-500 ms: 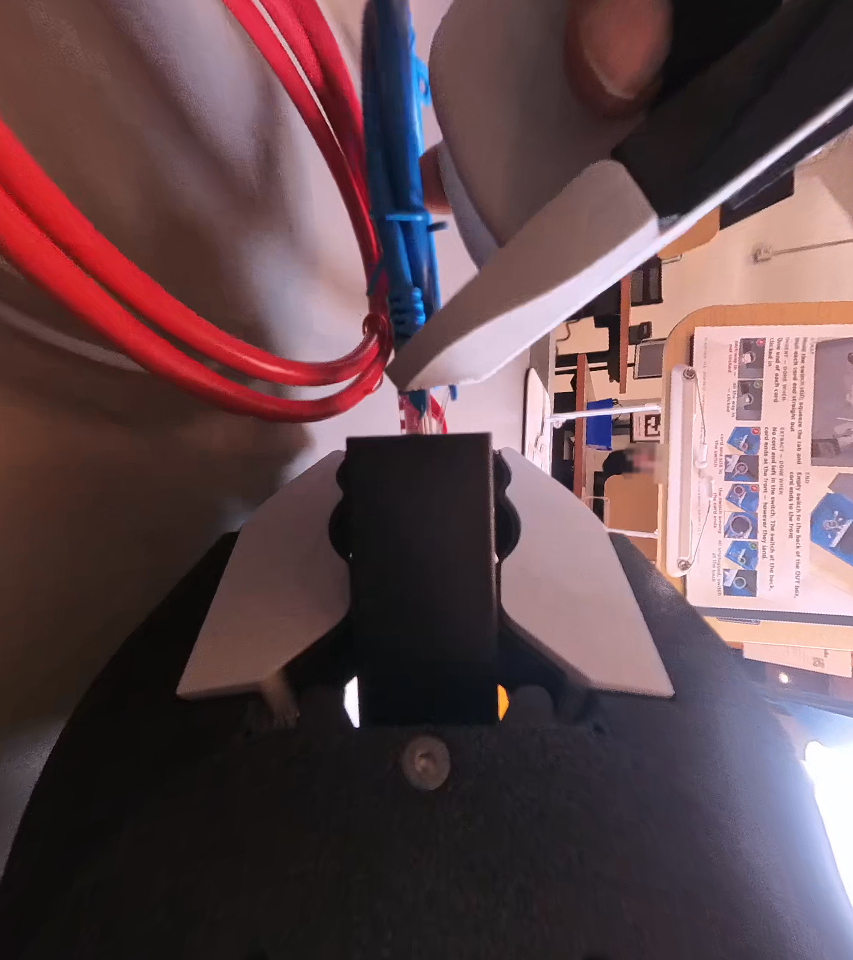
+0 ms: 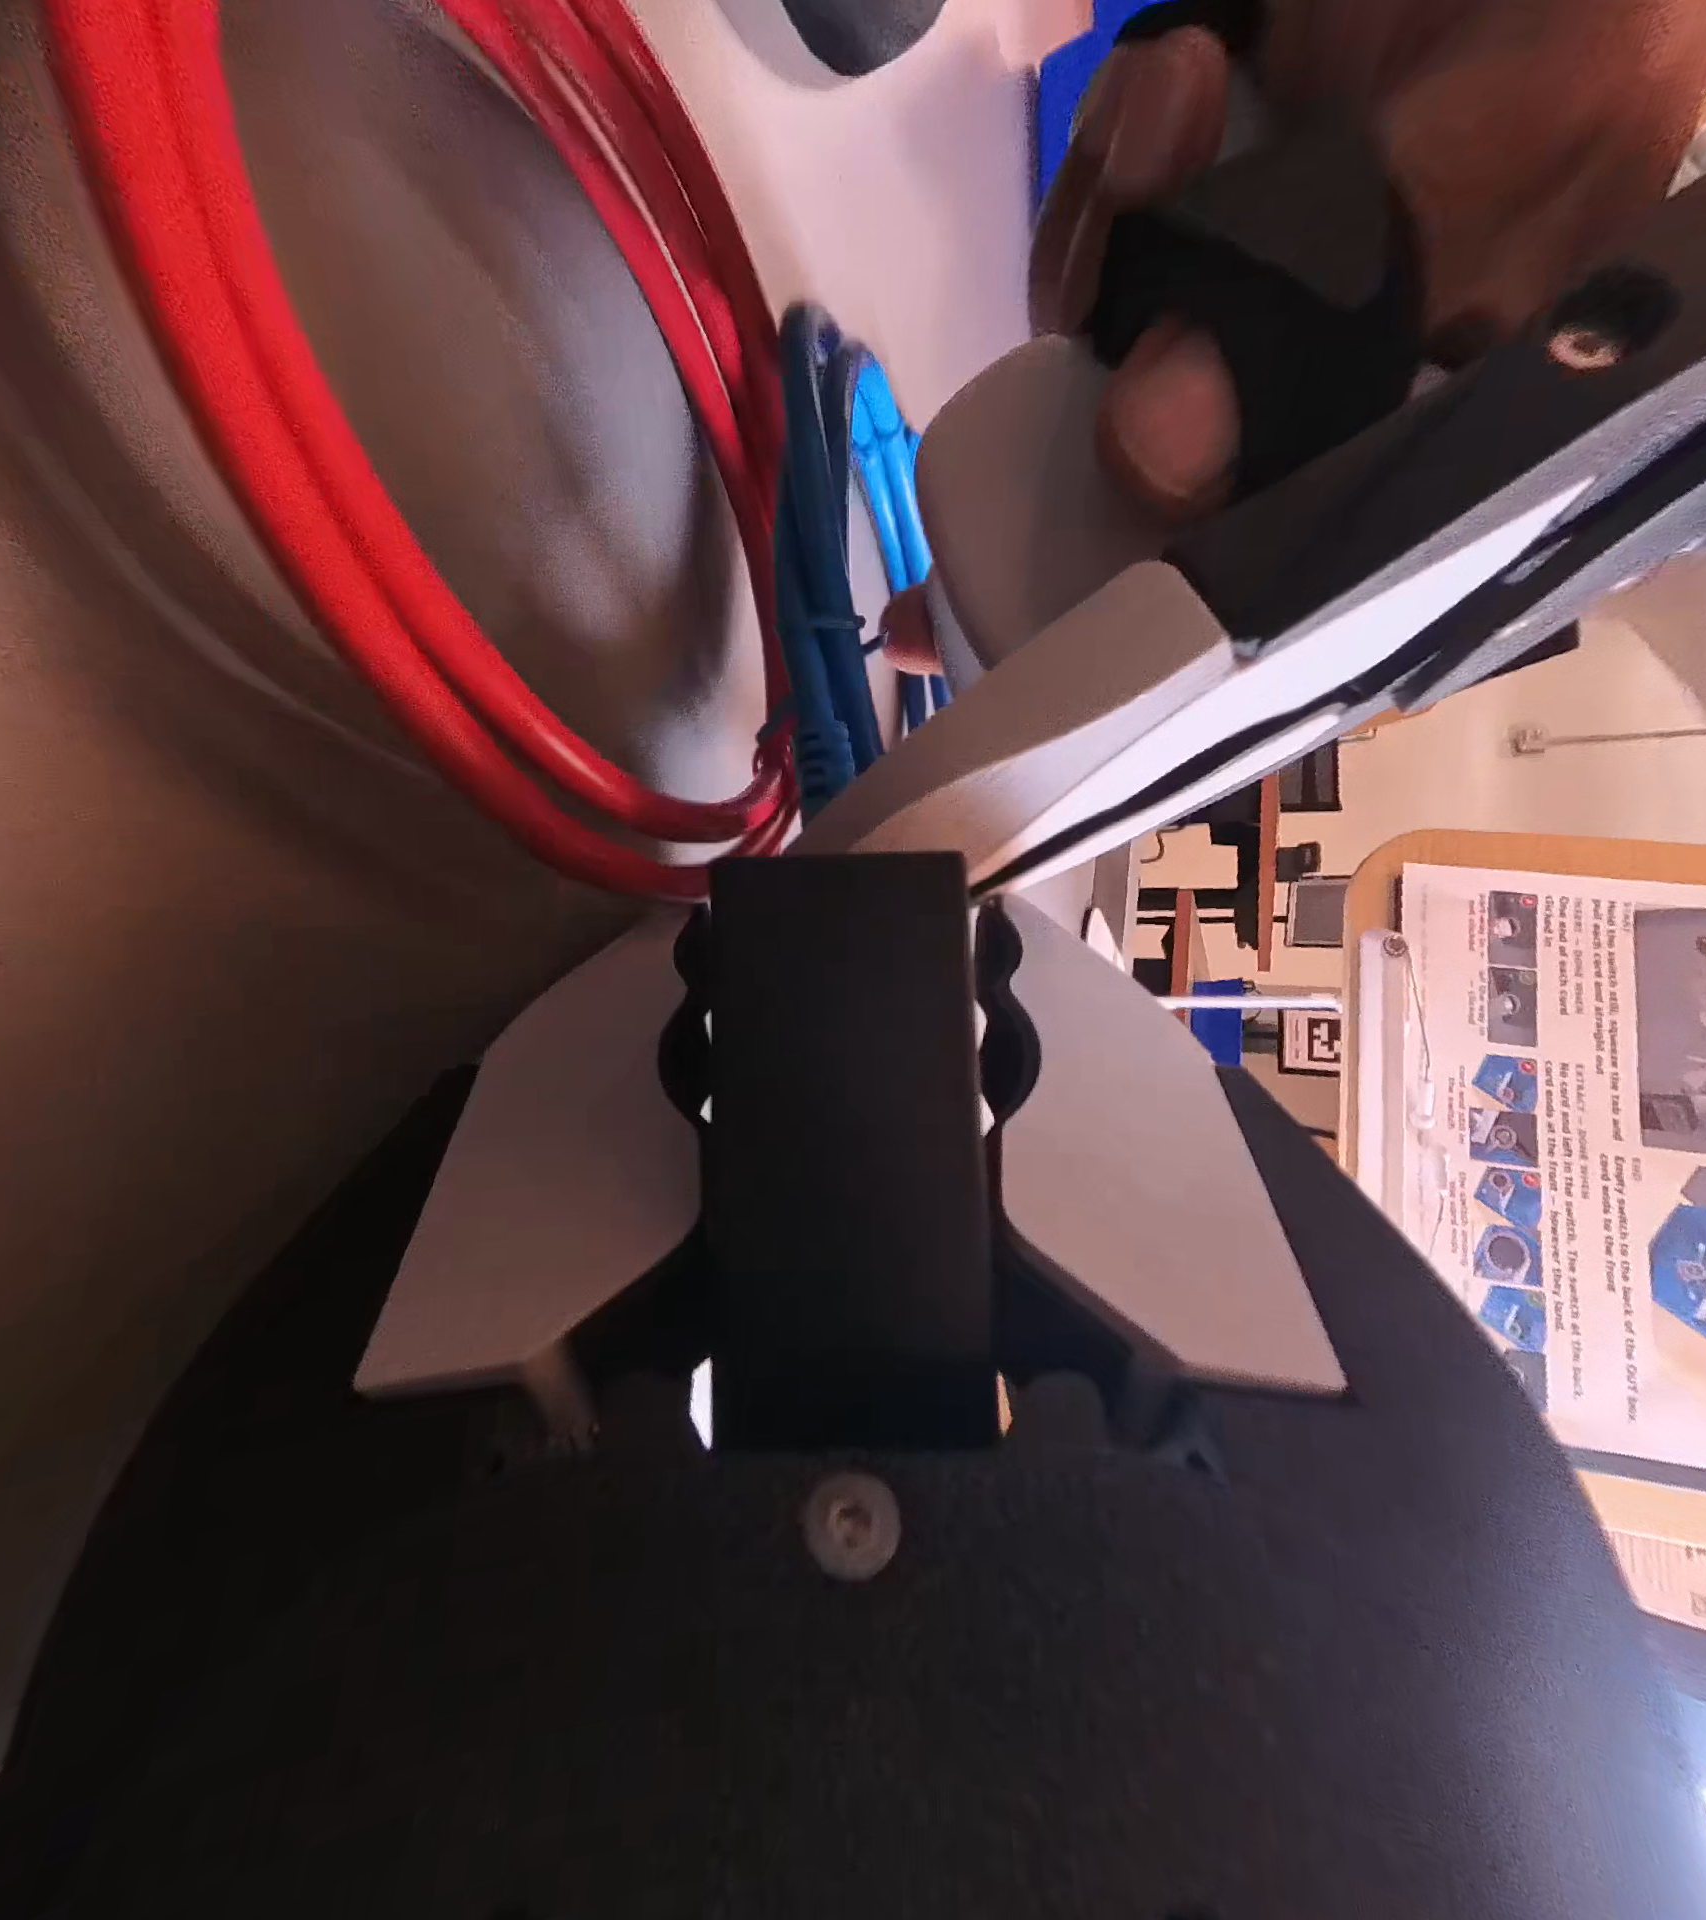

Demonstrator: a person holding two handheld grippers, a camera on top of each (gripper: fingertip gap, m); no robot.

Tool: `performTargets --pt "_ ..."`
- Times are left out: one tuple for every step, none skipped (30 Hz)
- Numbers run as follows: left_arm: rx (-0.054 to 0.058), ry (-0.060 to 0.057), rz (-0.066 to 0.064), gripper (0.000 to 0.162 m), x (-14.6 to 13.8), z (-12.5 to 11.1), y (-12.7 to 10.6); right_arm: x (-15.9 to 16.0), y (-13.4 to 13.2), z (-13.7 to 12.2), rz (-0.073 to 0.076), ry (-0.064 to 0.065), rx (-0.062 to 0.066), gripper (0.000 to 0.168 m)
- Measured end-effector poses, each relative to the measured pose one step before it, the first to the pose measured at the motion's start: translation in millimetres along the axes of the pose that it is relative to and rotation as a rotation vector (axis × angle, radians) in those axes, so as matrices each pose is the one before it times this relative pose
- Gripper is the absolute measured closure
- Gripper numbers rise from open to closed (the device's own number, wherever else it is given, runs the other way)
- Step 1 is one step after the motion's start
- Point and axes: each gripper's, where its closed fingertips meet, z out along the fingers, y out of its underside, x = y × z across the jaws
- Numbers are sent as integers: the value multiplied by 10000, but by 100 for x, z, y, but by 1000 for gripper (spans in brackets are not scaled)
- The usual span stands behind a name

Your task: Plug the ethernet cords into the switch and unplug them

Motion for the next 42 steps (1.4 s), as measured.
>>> performTargets --pt "142 21 20 151 -66 52 -60 -56 61 10 33 -41 13 118" --pt "108 94 7 151 86 95 -24 -114 -10 -48 36 -78 122 118" --pt "-25 144 96 151 206 44 114 -96 -158 -50 31 -44 104 118" --pt "-75 48 162 151 126 -47 135 -37 -145 14 49 -38 40 117" --pt "17 -54 97 151 24 -55 10 -10 2 27 23 -40 3 117" --pt "66 -93 51 150 -3 -34 -27 23 120 5 -11 -42 -37 117" --pt "109 -61 -146 150 -52 -72 -47 129 446 52 -3 31 -276 117" --pt "216 32 -319 150 -67 -164 -121 194 529 83 83 50 -319 117" --pt "289 124 -423 150 -74 -189 -177 223 546 85 134 26 -341 116" --pt "284 10 -389 150 -193 -180 -187 228 663 155 114 35 -457 116" --pt "125 -108 -237 150 -219 -159 -71 158 585 203 79 43 -458 116" --pt "54 -139 -112 150 -127 -179 -76 143 308 127 41 50 -319 116" --pt "-30 -183 -69 150 -106 -159 -31 130 299 134 17 67 -336 115" --pt "-50 -130 -26 150 -29 -136 -4 49 146 81 -7 1 -203 116" --pt "-2 -83 -77 150 -32 -101 -35 25 206 64 66 -53 -218 116" --pt "-24 3 -47 150 35 -112 -29 -48 102 15 63 -161 -151 116" --pt "-61 30 -46 150 83 -96 11 -94 -3 -54 -5 -222 -80 117" --pt "-103 -26 34 150 104 -46 60 -94 -42 -44 -37 -168 -17 117" --pt "-131 -29 97 150 172 10 84 -125 -123 -93 -93 -157 82 117" --pt "-132 -14 93 150 221 45 88 -160 -193 -155 -95 -144 157 117" --pt "-159 29 88 150 263 100 114 -169 -263 -173 -51 -75 244 117" --pt "-141 11 125 150 207 90 75 -125 -279 -153 -22 55 275 117" --pt "-53 -3 105 149 151 95 -21 -110 -111 -127 61 -20 151 117" --pt "67 -12 7 149 21 -19 -189 -6 118 -93 155 -54 -5 117" --pt "131 56 -57 149 -14 -103 -252 161 86 -74 197 53 63 116" --pt "138 88 -79 149 -20 -117 -268 193 111 -77 154 62 16 116" --pt "58 52 -78 149 -40 -46 -117 117 93 -36 58 6 -17 116" --pt "-65 26 4 149 -26 17 49 23 -89 -20 -78 26 78 116" --pt "-86 -14 -6 149 -95 111 131 -97 -40 63 -86 7 42 116" --pt "-20 -61 -120 149 -277 191 105 -196 281 189 -19 -81 -198 116" --pt "60 56 -227 149 -306 155 34 104 132 107 -67 116 -90 116" --pt "7 103 -289 150 -328 33 96 155 256 51 -154 173 -185 116" --pt "40 -116 -151 150 -527 18 56 126 241 61 -71 161 -174 115" --pt "75 -396 -74 150 -831 -63 -38 8 38 -21 -15 53 -18 115" --pt "90 -69 -100 150 -364 -116 -90 2 86 -29 40 31 -87 116" --pt "198 167 -241 150 -68 -168 -286 12 81 -25 2 43 -101 116" --pt "200 76 -115 150 -87 -165 -324 21 60 -2 -20 57 -104 116" --pt "29 11 -48 150 -108 -59 -89 37 75 39 4 51 -125 115" --pt "25 17 4 150 -29 43 -70 40 43 30 7 26 -72 115" --pt "11 93 62 150 134 89 -14 -3 -7 -3 -10 -1 36 116" --pt "-7 175 123 150 274 109 54 -12 13 -14 -1 -5 83 116" --pt "-127 89 87 150 125 151 270 -23 -26 -47 -7 -3 124 116"
